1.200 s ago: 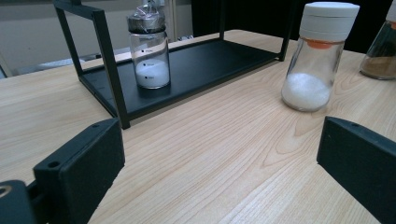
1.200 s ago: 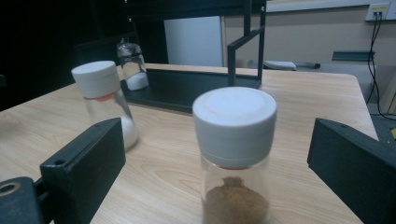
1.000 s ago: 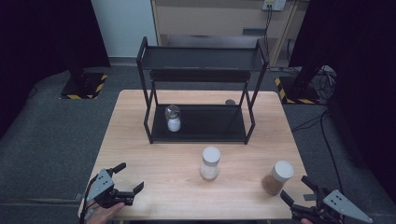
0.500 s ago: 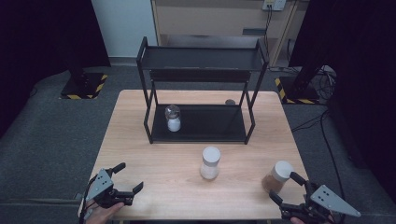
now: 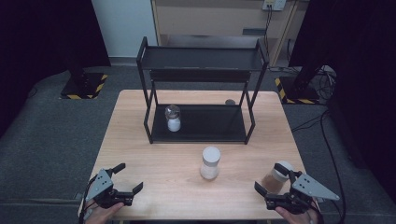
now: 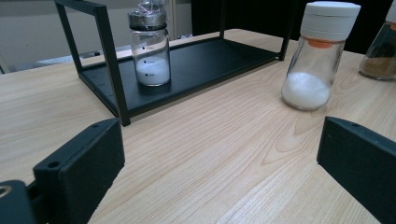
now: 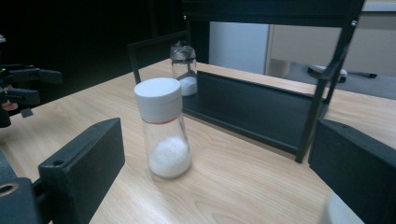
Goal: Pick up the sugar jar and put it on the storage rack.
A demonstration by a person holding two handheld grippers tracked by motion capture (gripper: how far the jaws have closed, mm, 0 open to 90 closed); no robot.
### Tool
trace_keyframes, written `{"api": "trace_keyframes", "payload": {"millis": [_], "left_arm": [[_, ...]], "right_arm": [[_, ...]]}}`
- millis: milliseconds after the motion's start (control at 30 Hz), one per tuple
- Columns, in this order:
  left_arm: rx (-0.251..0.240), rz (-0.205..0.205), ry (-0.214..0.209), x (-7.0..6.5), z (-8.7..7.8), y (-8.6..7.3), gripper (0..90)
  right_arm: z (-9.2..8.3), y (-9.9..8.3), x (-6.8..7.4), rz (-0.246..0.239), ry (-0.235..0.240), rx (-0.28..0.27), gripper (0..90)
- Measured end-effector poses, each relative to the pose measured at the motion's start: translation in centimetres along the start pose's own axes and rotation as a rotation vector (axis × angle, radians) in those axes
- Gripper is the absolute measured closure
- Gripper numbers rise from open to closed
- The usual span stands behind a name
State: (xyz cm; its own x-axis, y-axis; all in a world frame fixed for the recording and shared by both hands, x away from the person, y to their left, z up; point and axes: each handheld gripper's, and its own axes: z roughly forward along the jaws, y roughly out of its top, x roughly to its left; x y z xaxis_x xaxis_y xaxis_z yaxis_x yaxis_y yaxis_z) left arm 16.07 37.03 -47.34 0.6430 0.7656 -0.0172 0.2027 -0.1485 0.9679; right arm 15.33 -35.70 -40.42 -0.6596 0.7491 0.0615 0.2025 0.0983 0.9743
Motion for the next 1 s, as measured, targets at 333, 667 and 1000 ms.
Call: {"api": "trace_keyframes", "payload": {"millis": [333, 667, 1000], "left_arm": [[-0.001, 0.001, -0.008, 0.1, 0.1, 0.0, 0.0], [-0.008, -0.001, -0.010, 0.2, 0.1, -0.1, 0.0], [-0.006, 0.001, -0.011, 0.2, 0.1, -0.1, 0.0]], "right_arm": [[3.0, 1.3, 0.0, -0.001, 0.052, 0.005, 4.3], [6.1, 2.6, 0.5, -0.020, 0.100, 0.025, 4.3], [9.1, 2.9, 0.9, -0.015, 0.140, 0.043, 4.5]]}}
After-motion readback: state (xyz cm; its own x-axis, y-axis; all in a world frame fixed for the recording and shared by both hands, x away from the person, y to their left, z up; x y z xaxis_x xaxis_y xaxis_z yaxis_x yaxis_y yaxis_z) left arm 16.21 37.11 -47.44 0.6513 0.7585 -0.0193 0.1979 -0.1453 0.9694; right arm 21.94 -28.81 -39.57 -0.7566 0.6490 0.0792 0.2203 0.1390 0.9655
